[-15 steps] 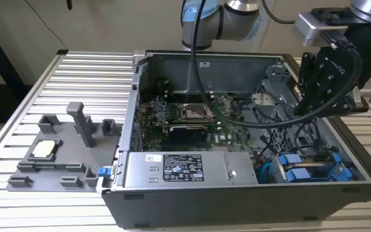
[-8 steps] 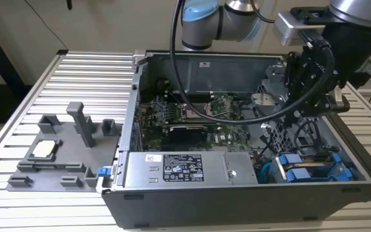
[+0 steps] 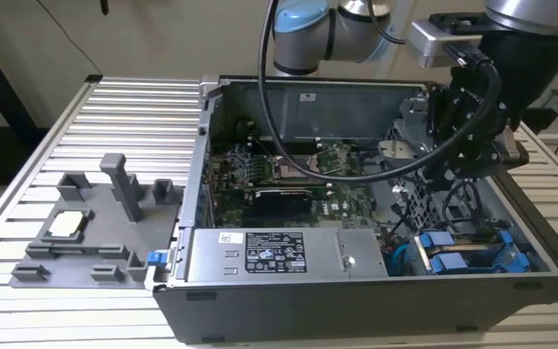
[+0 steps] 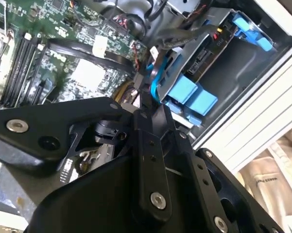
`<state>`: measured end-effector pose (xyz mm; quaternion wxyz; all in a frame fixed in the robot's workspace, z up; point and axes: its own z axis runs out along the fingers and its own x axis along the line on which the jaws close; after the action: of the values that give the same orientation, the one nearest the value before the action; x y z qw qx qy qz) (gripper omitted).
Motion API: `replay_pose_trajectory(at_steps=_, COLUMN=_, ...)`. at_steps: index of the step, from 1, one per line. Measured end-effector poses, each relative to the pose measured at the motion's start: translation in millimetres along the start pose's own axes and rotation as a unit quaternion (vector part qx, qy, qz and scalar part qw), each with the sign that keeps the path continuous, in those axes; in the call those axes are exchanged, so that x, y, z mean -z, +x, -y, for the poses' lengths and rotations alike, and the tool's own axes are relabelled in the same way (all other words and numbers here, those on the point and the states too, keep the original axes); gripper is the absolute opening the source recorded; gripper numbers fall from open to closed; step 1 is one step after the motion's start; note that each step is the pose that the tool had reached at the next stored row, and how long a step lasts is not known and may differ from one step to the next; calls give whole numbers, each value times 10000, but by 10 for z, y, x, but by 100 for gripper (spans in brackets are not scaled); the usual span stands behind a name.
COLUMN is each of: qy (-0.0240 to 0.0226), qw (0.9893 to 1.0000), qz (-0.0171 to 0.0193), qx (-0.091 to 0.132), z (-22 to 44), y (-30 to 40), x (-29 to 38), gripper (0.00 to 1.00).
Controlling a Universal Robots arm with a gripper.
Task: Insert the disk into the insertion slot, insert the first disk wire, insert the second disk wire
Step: 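Insert the second disk wire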
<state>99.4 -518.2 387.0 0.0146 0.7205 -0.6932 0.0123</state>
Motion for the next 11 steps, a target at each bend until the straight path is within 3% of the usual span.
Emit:
replay_pose_trajectory(at_steps=6, qy=203, qw=9997, qz=-9, qx=95, z=-14, y=-78, x=-57, gripper=27)
replay_pose_trajectory(at_steps=11, qy=311, qw=9994, qz=-24, qx=173, z=-46, y=-125, x=-115, gripper=27)
